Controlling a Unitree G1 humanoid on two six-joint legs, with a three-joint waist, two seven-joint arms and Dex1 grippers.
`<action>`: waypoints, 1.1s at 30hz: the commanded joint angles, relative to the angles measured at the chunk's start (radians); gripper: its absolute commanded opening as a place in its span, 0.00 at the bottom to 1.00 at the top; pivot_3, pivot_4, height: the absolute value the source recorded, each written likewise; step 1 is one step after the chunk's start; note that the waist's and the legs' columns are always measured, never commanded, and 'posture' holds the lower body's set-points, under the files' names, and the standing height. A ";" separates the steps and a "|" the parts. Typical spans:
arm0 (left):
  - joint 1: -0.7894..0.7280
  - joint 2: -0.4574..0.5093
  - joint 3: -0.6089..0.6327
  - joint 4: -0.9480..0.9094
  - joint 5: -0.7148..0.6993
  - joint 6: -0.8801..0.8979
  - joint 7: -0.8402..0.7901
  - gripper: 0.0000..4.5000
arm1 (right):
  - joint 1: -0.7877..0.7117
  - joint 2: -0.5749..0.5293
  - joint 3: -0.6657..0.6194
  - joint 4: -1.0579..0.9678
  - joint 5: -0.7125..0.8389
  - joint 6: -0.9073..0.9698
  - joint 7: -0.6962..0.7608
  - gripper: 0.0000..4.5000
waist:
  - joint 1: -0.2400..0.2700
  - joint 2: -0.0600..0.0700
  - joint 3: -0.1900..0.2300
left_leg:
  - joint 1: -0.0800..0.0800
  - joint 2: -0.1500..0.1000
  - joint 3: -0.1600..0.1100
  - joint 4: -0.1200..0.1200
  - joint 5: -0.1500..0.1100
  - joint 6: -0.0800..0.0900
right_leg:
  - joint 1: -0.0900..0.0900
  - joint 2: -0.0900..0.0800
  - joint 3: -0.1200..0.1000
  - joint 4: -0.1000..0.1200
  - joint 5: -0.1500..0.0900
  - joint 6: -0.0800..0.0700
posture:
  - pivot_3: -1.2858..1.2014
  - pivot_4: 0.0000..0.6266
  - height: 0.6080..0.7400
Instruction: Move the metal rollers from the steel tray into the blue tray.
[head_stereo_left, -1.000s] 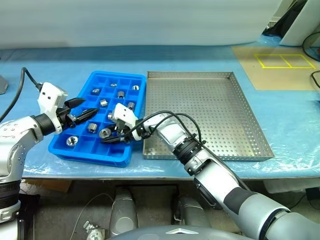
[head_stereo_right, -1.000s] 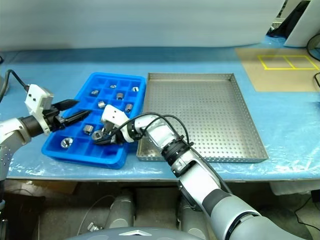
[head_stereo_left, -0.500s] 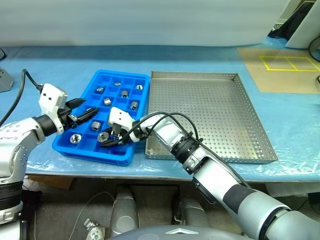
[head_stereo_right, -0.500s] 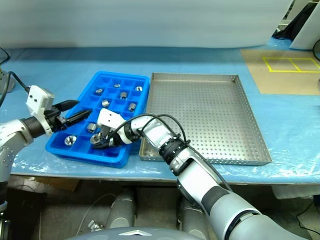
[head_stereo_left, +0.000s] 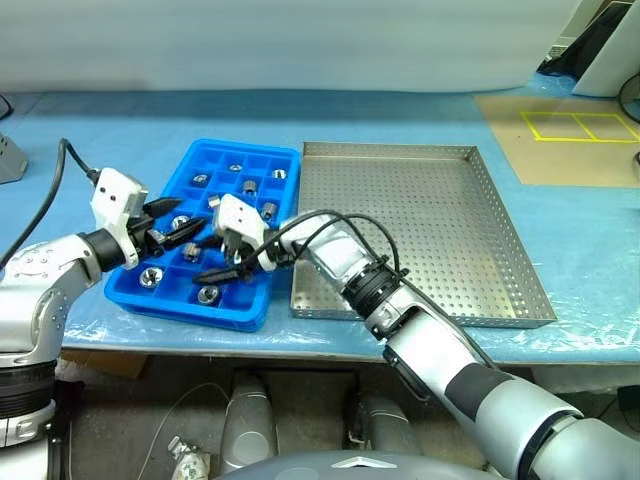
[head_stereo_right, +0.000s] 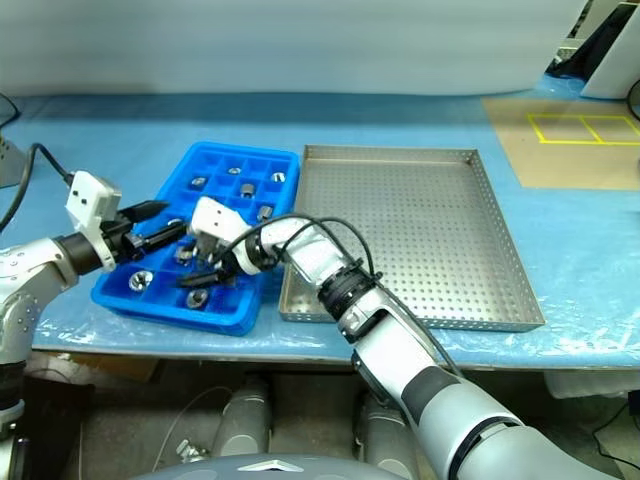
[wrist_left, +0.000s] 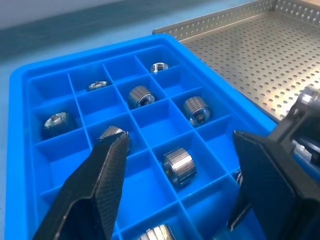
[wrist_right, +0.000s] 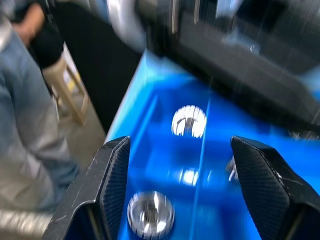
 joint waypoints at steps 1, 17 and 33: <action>-0.016 -0.015 -0.035 0.014 0.006 -0.021 -0.009 0.78 | 0.020 -0.131 -0.087 -0.184 0.026 0.039 0.030 0.74 | 0.004 0.000 0.000 | 0.000 -0.001 0.000 0.000 0.000 0.000 | 0.001 0.000 0.000 0.000 0.000 0.000 | 0.57 0.24 1.00; -0.164 -0.179 -0.215 0.123 0.027 -0.068 -0.024 0.78 | 0.433 -0.652 -0.324 -0.353 -0.071 0.136 -0.189 0.74 | -0.006 0.001 -0.001 | 0.002 -0.002 0.001 0.003 0.003 -0.004 | 0.004 -0.002 0.001 -0.001 0.000 0.001 | 0.51 0.24 1.00; -0.289 -0.334 -0.342 0.326 0.116 -0.176 -0.085 0.78 | 0.547 -0.678 -0.521 -0.559 -0.019 0.273 -0.392 0.74 | -0.059 0.002 -0.001 | 0.006 -0.002 0.004 0.005 0.001 -0.001 | 0.006 0.001 0.006 -0.002 0.001 0.001 | 0.44 0.24 1.00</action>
